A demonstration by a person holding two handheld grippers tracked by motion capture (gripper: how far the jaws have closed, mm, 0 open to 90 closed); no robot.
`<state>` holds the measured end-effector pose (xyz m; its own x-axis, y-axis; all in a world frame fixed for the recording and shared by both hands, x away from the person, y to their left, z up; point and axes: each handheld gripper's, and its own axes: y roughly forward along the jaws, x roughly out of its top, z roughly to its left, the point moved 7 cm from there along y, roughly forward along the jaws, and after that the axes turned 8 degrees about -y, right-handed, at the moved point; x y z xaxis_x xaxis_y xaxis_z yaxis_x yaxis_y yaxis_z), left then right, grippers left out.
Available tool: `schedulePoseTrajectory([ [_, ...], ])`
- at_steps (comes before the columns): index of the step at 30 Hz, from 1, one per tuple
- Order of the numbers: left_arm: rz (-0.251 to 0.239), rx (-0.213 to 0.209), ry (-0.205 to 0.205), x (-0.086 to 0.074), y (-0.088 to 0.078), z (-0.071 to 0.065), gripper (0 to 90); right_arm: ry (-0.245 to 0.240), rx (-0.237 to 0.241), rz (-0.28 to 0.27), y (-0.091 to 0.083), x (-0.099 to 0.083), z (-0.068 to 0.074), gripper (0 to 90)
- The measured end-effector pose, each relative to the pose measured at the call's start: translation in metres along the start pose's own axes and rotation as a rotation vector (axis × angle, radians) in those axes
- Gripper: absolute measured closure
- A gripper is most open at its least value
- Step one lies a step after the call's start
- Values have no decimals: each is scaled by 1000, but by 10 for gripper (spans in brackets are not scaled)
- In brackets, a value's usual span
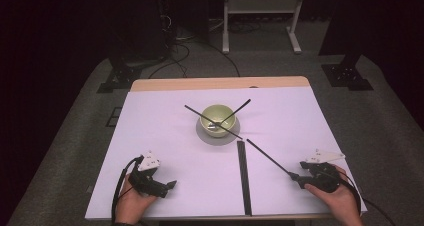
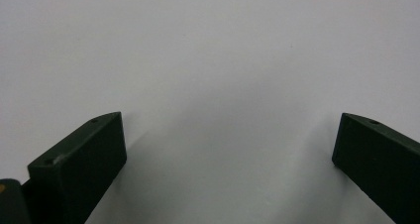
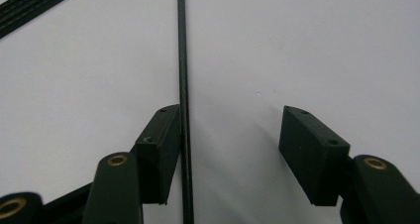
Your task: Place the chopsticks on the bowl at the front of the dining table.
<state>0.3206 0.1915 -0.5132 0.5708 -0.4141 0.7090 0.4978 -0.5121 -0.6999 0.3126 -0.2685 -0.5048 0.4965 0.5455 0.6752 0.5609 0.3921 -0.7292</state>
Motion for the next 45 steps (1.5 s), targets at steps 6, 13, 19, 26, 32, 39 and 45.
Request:
schedulePoseTrajectory([
  [6, 0, 0, 0, 0, 0, 0, 0, 17, -16, -5, 0, -2, -11, 413],
  [13, 0, 0, 0, 0, 0, 0, 0, 38, -34, -9, 0, -4, -24, 425],
  [19, 0, 0, 0, 0, 0, 0, 0, 49, -25, -13, 1, -5, -29, 444],
  [26, 0, 0, 0, 0, 0, 0, 0, 48, -35, -11, 2, -5, -31, 384],
  [32, 0, 0, 0, 0, 0, 0, 0, 54, -20, -21, 2, -4, -30, 377],
  [39, 0, 0, 0, 0, 0, 0, 0, 48, -6, -57, -2, 2, -29, 420],
  [45, 0, 0, 0, 0, 0, 0, 0, 36, 3, -79, -1, 9, -29, 452],
])
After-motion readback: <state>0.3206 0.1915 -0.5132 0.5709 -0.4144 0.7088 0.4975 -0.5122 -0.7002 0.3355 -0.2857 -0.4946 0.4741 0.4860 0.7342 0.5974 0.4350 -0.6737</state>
